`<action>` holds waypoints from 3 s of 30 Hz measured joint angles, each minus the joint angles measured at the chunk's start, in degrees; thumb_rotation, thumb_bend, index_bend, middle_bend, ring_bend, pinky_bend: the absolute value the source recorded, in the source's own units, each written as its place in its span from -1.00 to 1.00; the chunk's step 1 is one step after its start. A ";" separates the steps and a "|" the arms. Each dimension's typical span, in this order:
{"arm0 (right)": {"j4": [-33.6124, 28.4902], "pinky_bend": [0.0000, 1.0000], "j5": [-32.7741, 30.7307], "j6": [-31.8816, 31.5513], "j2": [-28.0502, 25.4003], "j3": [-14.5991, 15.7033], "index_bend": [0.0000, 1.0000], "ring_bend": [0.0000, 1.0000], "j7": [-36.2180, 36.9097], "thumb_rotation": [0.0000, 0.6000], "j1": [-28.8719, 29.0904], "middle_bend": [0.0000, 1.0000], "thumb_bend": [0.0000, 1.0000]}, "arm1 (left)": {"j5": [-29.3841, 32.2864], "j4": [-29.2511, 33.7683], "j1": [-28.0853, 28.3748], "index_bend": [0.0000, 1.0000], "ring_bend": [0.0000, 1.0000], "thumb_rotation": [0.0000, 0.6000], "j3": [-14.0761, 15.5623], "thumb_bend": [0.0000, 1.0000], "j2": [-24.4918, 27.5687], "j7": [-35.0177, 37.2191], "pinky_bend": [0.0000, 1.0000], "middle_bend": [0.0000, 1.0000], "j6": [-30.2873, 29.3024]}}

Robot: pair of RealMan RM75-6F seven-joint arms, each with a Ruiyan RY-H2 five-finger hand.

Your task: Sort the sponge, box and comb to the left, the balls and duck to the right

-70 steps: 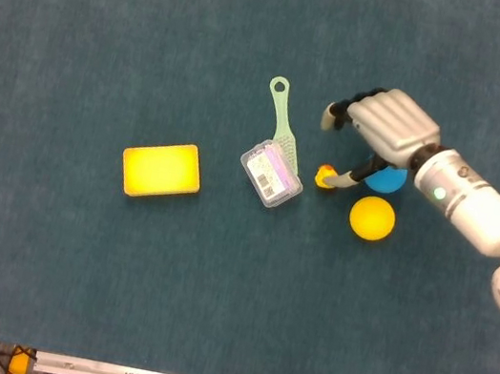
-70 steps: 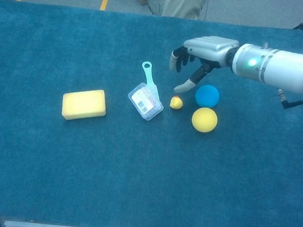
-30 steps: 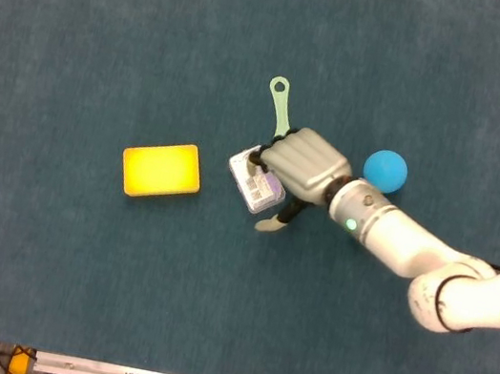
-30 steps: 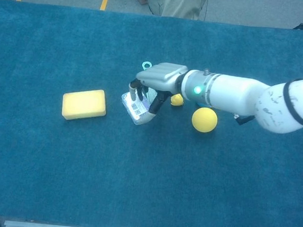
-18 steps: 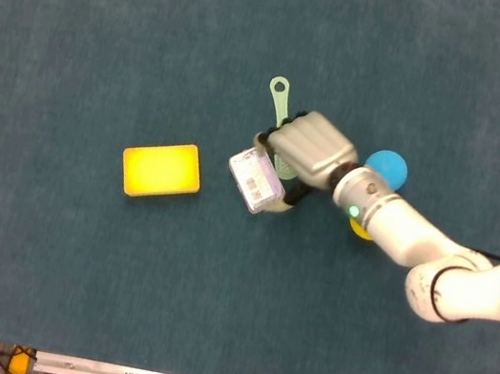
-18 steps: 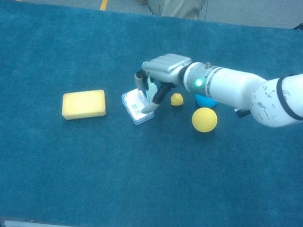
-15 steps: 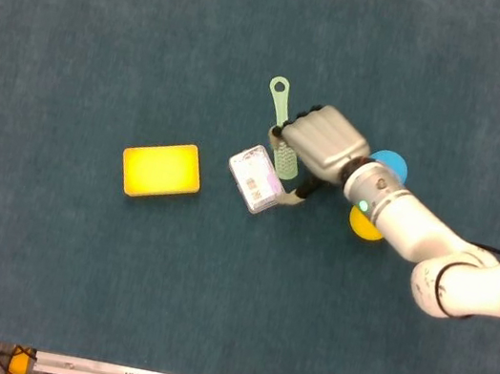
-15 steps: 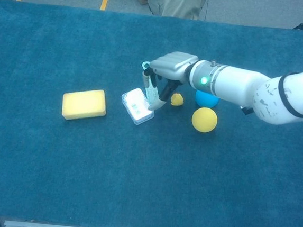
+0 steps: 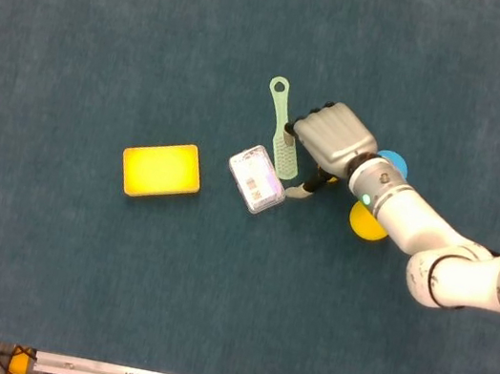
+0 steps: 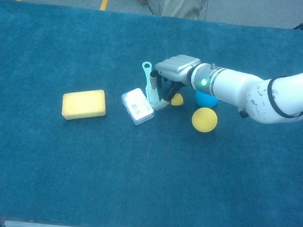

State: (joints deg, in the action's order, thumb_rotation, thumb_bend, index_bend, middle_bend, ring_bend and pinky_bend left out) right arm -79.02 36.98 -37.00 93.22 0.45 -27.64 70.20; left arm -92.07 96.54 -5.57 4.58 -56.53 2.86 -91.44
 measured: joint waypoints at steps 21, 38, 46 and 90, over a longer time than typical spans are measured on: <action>-3.94 -0.49 3.34 2.14 3.31 -4.50 -0.34 -0.41 4.75 0.20 1.11 -0.25 -1.00 | 0.23 -0.39 -0.26 -0.28 -0.46 1.00 -0.22 -0.13 0.19 0.43 -0.60 -0.34 -0.39; -14.99 -0.49 8.58 -5.09 -7.56 -3.81 -0.34 -0.41 6.89 0.21 -3.79 -0.25 -1.00 | -3.60 1.14 4.46 -0.30 -0.47 1.00 -0.70 -0.13 3.51 -0.37 -0.60 -0.35 3.88; -24.26 -0.48 13.63 -11.47 -20.07 -2.28 -0.34 -0.42 8.80 0.21 -10.20 -0.25 -1.00 | -8.29 1.76 11.90 -0.51 -0.64 1.00 -1.16 -0.13 5.60 3.38 -0.64 -0.49 10.78; -27.29 -0.48 31.51 -20.05 -39.86 -0.53 -0.34 -0.43 22.38 0.21 -35.01 -0.25 -1.00 | -21.53 -7.06 50.12 -0.55 -0.82 0.02 0.17 -0.55 -20.12 6.08 -0.86 -0.71 44.58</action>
State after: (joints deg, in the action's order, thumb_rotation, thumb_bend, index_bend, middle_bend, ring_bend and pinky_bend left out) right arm -106.32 68.49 -57.05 53.35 -0.08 -5.26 35.19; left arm -113.60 89.48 44.55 4.75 -76.65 8.94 -46.86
